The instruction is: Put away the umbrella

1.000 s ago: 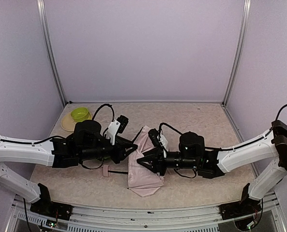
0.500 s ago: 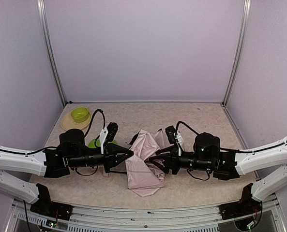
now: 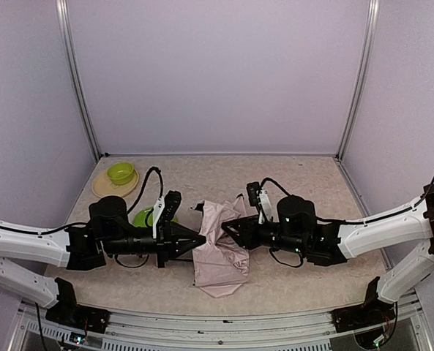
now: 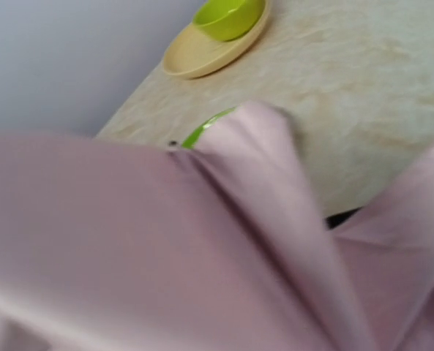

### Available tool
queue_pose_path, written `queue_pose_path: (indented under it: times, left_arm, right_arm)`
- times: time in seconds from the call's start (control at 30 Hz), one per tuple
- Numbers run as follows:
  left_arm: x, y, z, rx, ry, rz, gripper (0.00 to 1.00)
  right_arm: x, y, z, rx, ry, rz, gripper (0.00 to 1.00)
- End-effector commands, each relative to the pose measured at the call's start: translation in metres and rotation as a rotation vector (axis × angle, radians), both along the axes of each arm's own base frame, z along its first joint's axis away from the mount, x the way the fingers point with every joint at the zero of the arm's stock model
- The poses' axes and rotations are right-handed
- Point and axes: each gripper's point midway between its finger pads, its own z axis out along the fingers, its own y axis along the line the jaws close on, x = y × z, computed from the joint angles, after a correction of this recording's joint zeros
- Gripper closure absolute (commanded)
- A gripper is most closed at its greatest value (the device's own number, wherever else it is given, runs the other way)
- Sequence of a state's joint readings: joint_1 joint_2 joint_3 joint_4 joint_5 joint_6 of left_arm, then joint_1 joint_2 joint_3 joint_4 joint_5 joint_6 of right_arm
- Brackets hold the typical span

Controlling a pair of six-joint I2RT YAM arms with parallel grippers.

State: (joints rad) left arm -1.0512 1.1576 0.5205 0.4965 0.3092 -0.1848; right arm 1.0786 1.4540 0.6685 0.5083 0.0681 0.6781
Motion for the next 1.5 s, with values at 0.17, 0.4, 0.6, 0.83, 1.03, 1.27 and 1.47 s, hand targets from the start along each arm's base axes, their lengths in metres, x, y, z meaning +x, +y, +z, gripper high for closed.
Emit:
queue_pose_path:
  times: [0.17, 0.4, 0.6, 0.83, 1.03, 1.27, 1.47]
  left_arm:
    - [-0.043, 0.002, 0.079, -0.172, -0.224, -0.156, 1.0]
    - [-0.033, -0.005, 0.095, -0.214, -0.295, -0.083, 1.0]
    - [-0.033, -0.001, 0.117, -0.278, -0.325, -0.088, 1.0]
    - [0.057, 0.004, 0.078, -0.188, -0.212, 0.208, 1.0]
    - [0.146, -0.003, 0.035, -0.14, -0.15, 0.339, 1.0]
    - [0.199, -0.042, -0.099, 0.145, 0.051, 0.34, 1.0]
    - [0.193, -0.031, -0.187, 0.346, 0.153, 0.353, 1.0]
  right_arm:
    - [-0.006, -0.018, -0.02, -0.042, 0.005, 0.041, 1.0]
    - [-0.025, -0.04, -0.073, -0.211, 0.095, 0.097, 1.0]
    - [-0.028, -0.073, -0.1, -0.237, 0.182, 0.073, 1.0]
    - [-0.057, -0.045, -0.075, -0.197, 0.154, 0.345, 1.0]
    - [-0.064, -0.044, -0.073, -0.195, 0.168, 0.389, 1.0]
    - [-0.06, -0.052, -0.078, -0.22, 0.186, 0.362, 1.0]
    - [-0.044, -0.071, -0.07, -0.326, 0.175, 0.242, 0.72]
